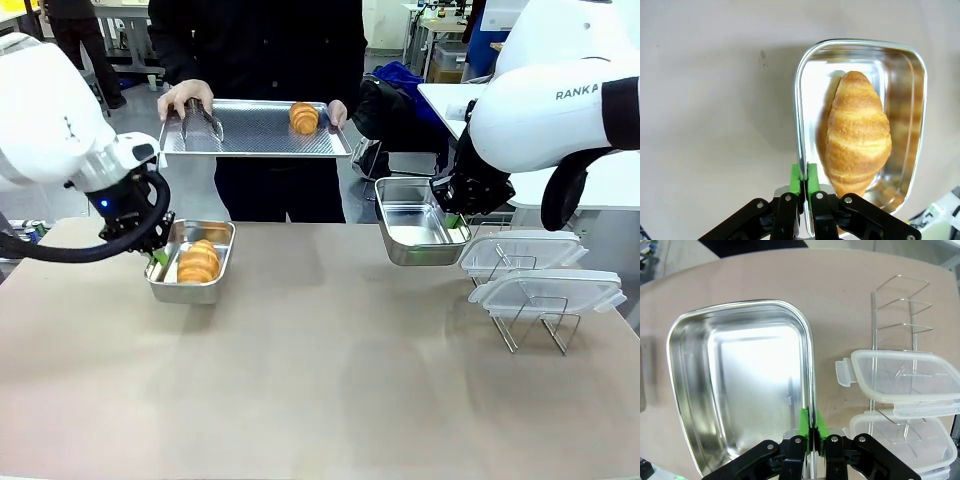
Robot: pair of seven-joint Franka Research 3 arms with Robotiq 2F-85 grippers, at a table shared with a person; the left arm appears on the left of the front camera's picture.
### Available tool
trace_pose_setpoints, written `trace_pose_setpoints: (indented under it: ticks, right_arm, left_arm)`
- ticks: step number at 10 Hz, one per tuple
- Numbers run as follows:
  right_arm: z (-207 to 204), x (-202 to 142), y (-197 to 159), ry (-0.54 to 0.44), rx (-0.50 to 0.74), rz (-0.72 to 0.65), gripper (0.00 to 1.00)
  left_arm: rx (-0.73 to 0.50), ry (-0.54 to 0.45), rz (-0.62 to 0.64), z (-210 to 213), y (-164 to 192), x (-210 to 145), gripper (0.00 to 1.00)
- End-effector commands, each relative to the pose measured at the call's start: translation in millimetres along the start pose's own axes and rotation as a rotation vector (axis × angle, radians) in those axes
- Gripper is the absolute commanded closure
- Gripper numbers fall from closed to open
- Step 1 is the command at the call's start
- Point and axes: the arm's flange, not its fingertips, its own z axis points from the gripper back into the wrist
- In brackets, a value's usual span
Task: Place the bread in airtight containers.
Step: Once an object is inside an Airtight Container , place the container in the center of the table.
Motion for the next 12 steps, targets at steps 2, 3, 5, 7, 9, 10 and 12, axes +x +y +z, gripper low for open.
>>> trace_pose_setpoints:
  ticks: [2,3,5,7,9,10,12]
  right_arm:
    - [4.7,3.3,0.9,-0.012,0.008,-0.011,1.00]
    - [4.7,3.3,0.9,-0.012,0.008,-0.011,1.00]
    - [4.7,3.3,0.9,-0.012,0.008,-0.011,1.00]
    - [4.7,3.3,0.9,-0.012,0.008,-0.011,1.00]
    - [4.7,3.3,0.9,-0.012,0.008,-0.011,1.00]
    - [4.7,3.3,0.9,-0.012,0.008,-0.011,1.00]
    - [4.7,3.3,0.9,-0.012,0.008,-0.011,1.00]
  left_arm:
    - [-0.015,-0.080,-0.022,-26.3,1.8,-13.5,0.93]
    - [-0.021,-0.069,-0.015,-35.0,3.6,-15.4,0.93]
    - [-0.060,-0.049,0.005,-44.6,7.4,-18.8,0.93]
    - [-0.094,-0.055,0.021,-49.7,10.4,-20.9,0.93]
    - [-0.114,-0.061,0.045,-53.0,14.1,-25.2,0.93]
    - [-0.121,-0.062,0.055,-53.3,14.0,-26.1,0.93]
    - [-0.108,-0.055,0.050,-55.2,13.1,-26.2,0.93]
